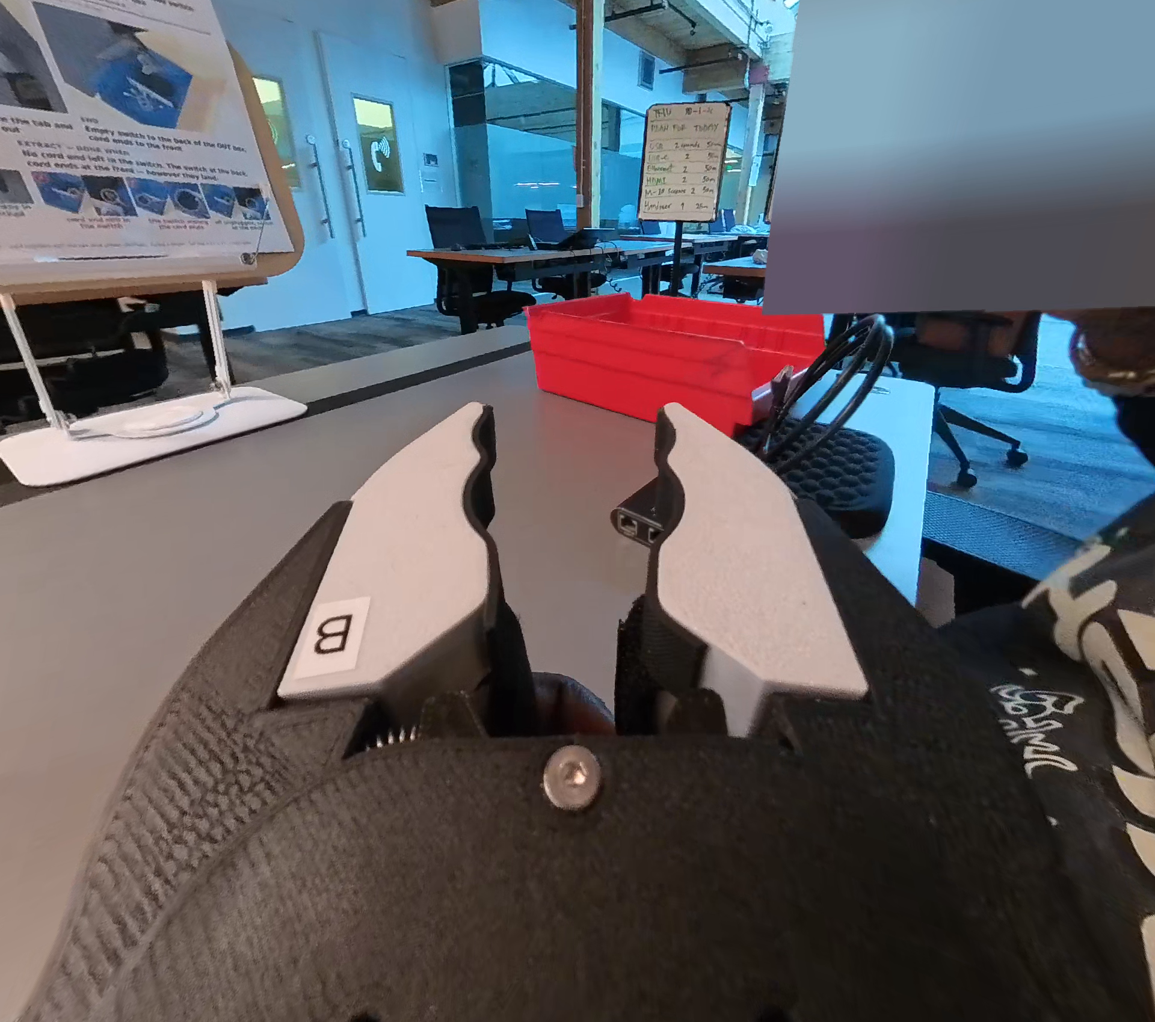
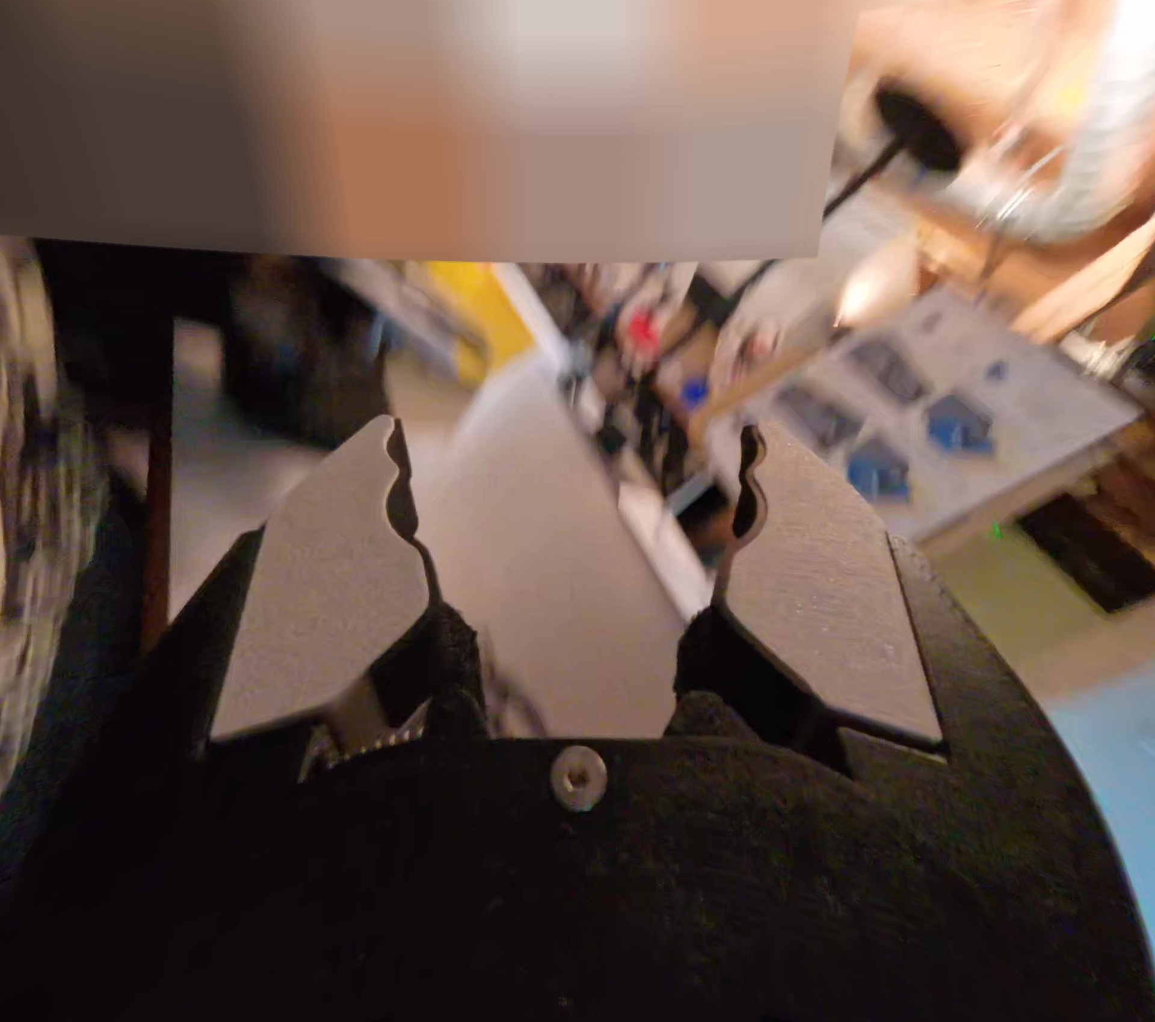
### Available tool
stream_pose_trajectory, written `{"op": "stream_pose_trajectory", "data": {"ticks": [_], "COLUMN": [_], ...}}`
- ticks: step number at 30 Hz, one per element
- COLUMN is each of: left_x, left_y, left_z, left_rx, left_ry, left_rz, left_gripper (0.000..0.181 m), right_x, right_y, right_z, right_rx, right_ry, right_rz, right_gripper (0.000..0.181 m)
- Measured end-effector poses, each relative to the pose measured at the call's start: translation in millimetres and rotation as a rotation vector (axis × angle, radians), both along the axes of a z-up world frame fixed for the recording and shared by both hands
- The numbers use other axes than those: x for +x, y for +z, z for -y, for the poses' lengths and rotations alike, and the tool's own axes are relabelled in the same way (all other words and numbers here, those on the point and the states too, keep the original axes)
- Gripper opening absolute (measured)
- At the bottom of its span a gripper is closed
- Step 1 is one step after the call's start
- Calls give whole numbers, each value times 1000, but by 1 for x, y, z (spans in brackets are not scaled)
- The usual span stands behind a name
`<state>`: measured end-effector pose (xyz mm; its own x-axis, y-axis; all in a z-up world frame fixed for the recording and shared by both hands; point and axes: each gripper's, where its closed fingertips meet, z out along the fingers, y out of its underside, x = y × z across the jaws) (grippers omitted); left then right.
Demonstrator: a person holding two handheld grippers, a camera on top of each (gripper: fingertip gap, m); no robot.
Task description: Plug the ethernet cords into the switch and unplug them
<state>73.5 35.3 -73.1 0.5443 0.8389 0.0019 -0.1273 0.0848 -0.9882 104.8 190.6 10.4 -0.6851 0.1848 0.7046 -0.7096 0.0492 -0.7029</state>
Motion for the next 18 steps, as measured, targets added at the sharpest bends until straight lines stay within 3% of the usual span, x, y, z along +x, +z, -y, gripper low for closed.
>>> {"op": "stream_pose_trajectory", "data": {"ticks": [3,6,8,9,14,18], "left_x": [0,-1,-2,-3,-5,-4], "left_y": [2,3,2,2,-2,-3], "left_z": [-3,-6,-7,-7,-2,2], "left_rx": [-14,-16,-25,-30,-6,5], "left_ry": [1,-4,-3,-1,1,8], "left_rz": [-8,-5,-4,-2,10,13], "left_gripper": [48,48,49,49,48,48], "right_x": [-44,-84,-98,-98,-89,-104], "right_y": [-90,-113,-110,-104,-63,-40], "right_z": [-25,-48,-50,-45,-13,-2], "right_rx": [510,709,786,795,751,678], "right_ry": [-291,-467,-517,-503,-385,-300], "right_rz": [-128,-404,-627,-736,-1004,-1119], "right_gripper": [95,53,10,2,0,0]}}
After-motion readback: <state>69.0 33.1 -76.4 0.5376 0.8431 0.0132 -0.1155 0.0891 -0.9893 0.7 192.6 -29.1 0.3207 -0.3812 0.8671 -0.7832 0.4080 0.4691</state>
